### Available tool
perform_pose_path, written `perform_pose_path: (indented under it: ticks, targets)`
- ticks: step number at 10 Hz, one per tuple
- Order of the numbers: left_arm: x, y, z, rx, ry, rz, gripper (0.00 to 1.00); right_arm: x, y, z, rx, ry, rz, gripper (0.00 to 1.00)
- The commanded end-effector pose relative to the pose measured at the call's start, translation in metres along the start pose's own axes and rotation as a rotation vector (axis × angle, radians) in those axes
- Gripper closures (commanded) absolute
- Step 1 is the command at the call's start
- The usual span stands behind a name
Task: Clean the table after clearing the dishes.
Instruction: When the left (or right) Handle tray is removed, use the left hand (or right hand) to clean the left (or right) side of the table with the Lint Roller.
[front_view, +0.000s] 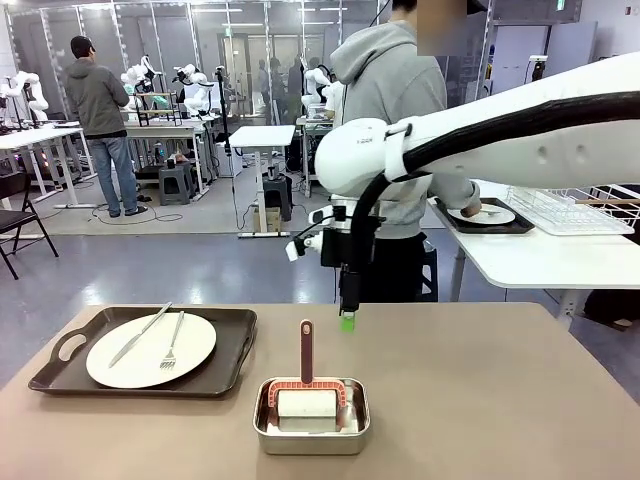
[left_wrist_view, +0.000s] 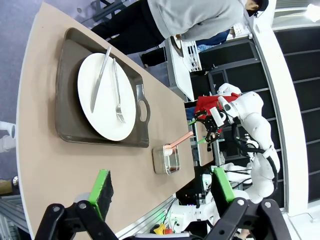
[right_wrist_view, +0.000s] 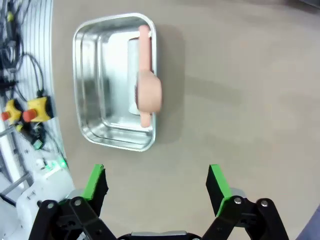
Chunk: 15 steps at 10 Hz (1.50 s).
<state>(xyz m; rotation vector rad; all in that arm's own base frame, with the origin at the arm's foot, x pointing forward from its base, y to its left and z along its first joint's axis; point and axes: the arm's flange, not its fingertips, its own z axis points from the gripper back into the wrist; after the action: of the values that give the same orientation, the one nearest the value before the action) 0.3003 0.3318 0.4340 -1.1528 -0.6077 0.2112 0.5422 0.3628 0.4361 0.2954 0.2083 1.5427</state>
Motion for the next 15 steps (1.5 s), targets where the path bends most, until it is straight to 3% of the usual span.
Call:
perform_pose_path:
  ticks: [1,5,15]
  targets:
    - [-0.001,-0.003,0.005,-0.002,0.011,-0.008,0.00,0.023,-0.013,-0.005,0.051,0.065,0.069,0.00]
    - [-0.001,-0.003,0.005,-0.002,0.011,-0.008,0.00,0.041,-0.014,-0.035,0.062,0.097,0.025,0.00]
    - [-0.001,-0.003,0.005,-0.002,0.011,-0.008,0.00,0.077,-0.023,-0.039,0.126,0.122,-0.007,0.00]
